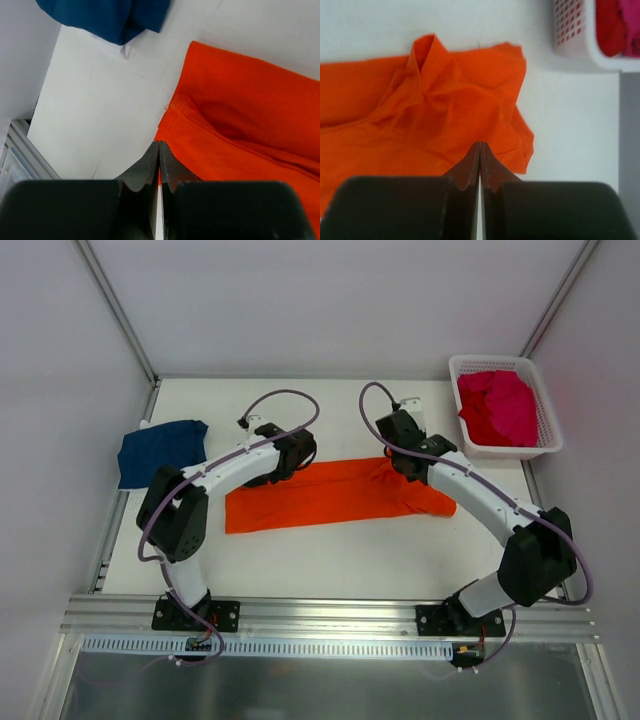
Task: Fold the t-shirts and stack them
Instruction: Fold the tshirt
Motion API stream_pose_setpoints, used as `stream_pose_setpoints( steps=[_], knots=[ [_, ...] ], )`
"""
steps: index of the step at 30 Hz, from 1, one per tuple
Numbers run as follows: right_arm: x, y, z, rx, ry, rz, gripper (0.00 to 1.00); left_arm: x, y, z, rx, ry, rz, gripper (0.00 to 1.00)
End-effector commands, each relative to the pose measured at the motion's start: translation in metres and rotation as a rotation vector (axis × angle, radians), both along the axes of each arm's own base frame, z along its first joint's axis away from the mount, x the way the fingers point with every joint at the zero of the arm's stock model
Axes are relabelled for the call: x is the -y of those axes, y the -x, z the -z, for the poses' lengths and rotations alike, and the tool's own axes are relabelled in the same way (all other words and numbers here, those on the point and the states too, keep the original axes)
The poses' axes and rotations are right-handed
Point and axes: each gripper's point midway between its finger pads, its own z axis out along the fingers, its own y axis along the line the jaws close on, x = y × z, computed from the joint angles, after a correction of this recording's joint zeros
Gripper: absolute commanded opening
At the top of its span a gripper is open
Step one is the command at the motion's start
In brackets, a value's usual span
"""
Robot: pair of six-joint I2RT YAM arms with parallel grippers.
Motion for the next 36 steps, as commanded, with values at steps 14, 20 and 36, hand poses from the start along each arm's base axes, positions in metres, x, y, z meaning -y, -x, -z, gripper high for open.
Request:
stream_pose_setpoints(
  steps=[14, 20, 36],
  knots=[
    [-0.012, 0.028, 0.113, -0.371, 0.013, 0.063, 0.0, 0.02, 0.003, 0.071, -0.2, 0.004, 0.057, 0.0],
    [-0.005, 0.023, 0.13, -0.421, 0.065, 0.102, 0.0, 0.015, 0.017, 0.089, -0.246, 0.006, 0.055, 0.0],
    [0.067, 0.032, 0.136, -0.585, 0.133, 0.231, 0.0, 0.001, 0.047, 0.115, -0.327, 0.003, 0.043, 0.0]
  ],
)
